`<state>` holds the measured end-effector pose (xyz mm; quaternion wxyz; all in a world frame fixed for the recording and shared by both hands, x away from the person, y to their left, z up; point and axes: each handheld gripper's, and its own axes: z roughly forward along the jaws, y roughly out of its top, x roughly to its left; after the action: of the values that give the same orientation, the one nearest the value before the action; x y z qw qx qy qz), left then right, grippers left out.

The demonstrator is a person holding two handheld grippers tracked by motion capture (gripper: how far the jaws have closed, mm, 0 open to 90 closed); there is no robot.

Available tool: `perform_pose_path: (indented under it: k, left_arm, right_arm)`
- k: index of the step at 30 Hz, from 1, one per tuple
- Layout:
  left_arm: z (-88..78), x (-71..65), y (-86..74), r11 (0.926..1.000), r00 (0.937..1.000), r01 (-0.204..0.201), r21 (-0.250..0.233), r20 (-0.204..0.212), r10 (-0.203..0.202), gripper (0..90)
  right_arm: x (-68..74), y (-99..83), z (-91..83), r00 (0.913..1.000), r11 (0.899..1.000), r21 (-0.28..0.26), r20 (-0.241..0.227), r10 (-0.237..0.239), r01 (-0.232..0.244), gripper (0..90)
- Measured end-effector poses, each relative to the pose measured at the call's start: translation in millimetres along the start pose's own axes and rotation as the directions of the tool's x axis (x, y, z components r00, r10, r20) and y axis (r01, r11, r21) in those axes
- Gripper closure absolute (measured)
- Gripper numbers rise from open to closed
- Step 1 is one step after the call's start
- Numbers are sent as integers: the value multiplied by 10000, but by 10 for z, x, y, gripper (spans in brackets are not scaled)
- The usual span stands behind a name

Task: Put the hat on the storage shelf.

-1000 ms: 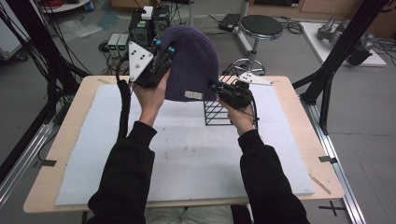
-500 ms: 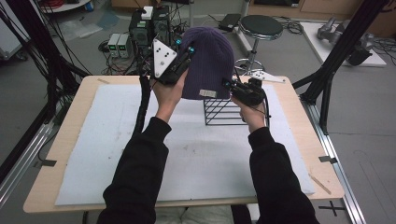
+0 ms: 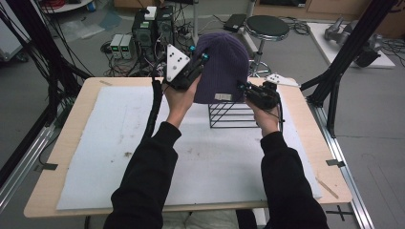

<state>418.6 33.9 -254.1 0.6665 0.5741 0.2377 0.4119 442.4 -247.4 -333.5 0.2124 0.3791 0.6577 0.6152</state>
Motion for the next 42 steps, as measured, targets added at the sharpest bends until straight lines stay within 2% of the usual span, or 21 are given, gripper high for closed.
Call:
perform_pose_path:
  k: [6, 11, 19, 21, 23, 27, 29, 34, 38, 40, 42]
  left_arm:
    - [100, -116, -72, 9992, 9986, 394, -107, 357, -390, 764]
    - [155, -173, -107, 9986, 9973, 522, -95, 519, -517, 762]
    - [215, -236, -205, 9983, 9963, 561, 167, 639, -571, 756]
    - [231, -244, -238, 9973, 9952, 691, 260, 674, -707, 755]
    - [243, -263, -275, 9960, 9941, 840, 302, 669, -858, 753]
    - [254, -305, -337, 9948, 9931, 943, 382, 666, -967, 751]
    - [263, -329, -372, 9938, 9923, 966, 542, 731, -1005, 749]
    - [268, -391, -443, 9934, 9921, 917, 691, 793, -970, 749]
    - [268, -448, -510, 9926, 9923, 901, 813, 783, -965, 745]
    - [259, -481, -540, 9925, 9929, 865, 869, 746, -931, 744]
    - [248, -519, -561, 9928, 9939, 793, 895, 696, -856, 744]
  right_arm:
    - [-123, -28, -156, 9994, 9998, -114, 305, 177, -174, 819]
    - [-194, -30, -247, 9982, 9995, -221, 559, 237, -225, 818]
    - [-278, -90, -277, 9952, 10000, 91, 978, -37, 28, 815]
    - [-301, -94, -274, 9937, 9998, 82, 1105, -172, 164, 815]
    - [-321, -99, -283, 9931, 9999, 144, 1164, -108, 92, 816]
    - [-358, -95, -324, 9915, 9995, 166, 1271, -289, 270, 816]
    - [-364, -103, -342, 9899, 9987, 196, 1331, -490, 468, 815]
    - [-412, -177, -395, 9893, 9982, 416, 1375, -489, 435, 816]
    - [-455, -246, -459, 9887, 9987, 422, 1459, -360, 301, 816]
    - [-483, -280, -481, 9898, 9989, 463, 1419, -139, 74, 816]
    - [-498, -306, -487, 9894, 9983, 579, 1445, -169, 86, 816]
